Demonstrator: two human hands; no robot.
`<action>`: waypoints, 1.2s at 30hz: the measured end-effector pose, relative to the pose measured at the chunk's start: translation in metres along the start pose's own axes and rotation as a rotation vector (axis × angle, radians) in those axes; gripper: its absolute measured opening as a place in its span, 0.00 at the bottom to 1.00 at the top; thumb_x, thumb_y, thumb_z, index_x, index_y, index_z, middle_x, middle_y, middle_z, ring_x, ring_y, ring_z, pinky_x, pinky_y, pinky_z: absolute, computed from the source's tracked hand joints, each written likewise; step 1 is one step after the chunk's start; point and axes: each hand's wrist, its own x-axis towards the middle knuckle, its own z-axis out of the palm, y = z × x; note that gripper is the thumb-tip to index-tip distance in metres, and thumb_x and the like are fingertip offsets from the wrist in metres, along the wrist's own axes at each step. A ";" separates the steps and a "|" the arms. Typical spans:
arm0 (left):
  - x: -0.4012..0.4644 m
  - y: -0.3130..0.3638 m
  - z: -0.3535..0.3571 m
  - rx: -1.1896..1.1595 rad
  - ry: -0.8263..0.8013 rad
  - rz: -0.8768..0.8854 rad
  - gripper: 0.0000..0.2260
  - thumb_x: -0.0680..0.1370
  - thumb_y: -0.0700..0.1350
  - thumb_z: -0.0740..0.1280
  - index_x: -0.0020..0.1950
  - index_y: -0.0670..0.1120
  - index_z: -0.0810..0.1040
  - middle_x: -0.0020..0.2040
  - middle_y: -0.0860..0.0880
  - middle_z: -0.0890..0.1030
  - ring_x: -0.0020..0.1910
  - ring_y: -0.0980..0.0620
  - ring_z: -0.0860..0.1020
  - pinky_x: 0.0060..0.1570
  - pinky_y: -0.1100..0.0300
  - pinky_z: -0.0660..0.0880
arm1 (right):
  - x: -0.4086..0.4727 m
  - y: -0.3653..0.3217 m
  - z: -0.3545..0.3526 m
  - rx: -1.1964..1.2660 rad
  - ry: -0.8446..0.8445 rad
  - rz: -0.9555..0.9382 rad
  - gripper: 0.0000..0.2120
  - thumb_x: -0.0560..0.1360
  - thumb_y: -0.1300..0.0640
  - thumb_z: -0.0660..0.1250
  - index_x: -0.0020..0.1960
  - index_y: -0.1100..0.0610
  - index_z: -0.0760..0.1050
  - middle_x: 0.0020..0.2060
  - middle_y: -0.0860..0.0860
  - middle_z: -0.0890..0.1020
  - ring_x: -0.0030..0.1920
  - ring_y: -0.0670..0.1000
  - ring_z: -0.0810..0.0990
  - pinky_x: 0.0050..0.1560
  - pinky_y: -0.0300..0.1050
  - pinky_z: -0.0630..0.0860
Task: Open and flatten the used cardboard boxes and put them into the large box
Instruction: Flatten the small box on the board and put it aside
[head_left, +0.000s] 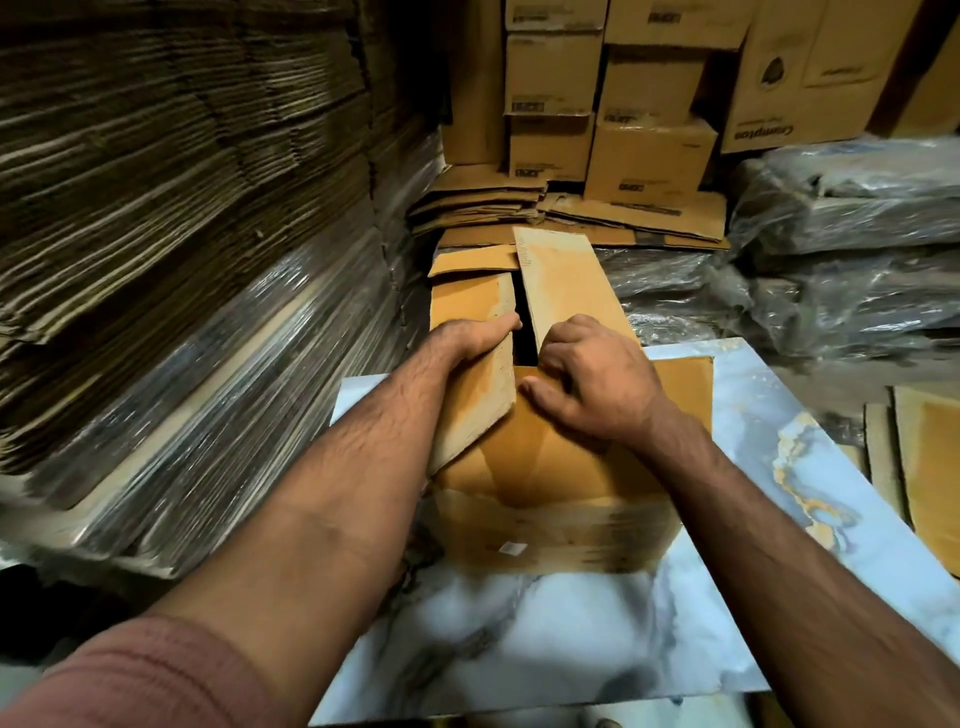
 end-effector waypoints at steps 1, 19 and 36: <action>-0.001 0.000 -0.001 -0.004 -0.011 0.004 0.32 0.73 0.70 0.62 0.64 0.45 0.75 0.59 0.43 0.79 0.56 0.41 0.78 0.66 0.46 0.71 | -0.004 -0.004 -0.006 0.000 0.010 -0.003 0.18 0.75 0.41 0.59 0.40 0.54 0.77 0.40 0.48 0.77 0.44 0.50 0.73 0.39 0.42 0.67; -0.006 -0.079 0.006 0.124 -0.045 0.107 0.45 0.76 0.63 0.67 0.82 0.48 0.43 0.78 0.42 0.61 0.73 0.39 0.65 0.65 0.48 0.68 | -0.092 -0.085 -0.042 0.086 0.040 0.019 0.11 0.77 0.44 0.60 0.42 0.50 0.69 0.36 0.47 0.76 0.40 0.54 0.79 0.31 0.50 0.72; 0.012 -0.136 0.032 0.207 0.131 0.365 0.42 0.74 0.70 0.57 0.81 0.51 0.49 0.77 0.38 0.63 0.73 0.37 0.66 0.70 0.46 0.67 | -0.124 -0.093 0.006 0.165 -0.528 0.282 0.24 0.72 0.32 0.63 0.48 0.52 0.79 0.49 0.49 0.82 0.52 0.53 0.79 0.51 0.51 0.78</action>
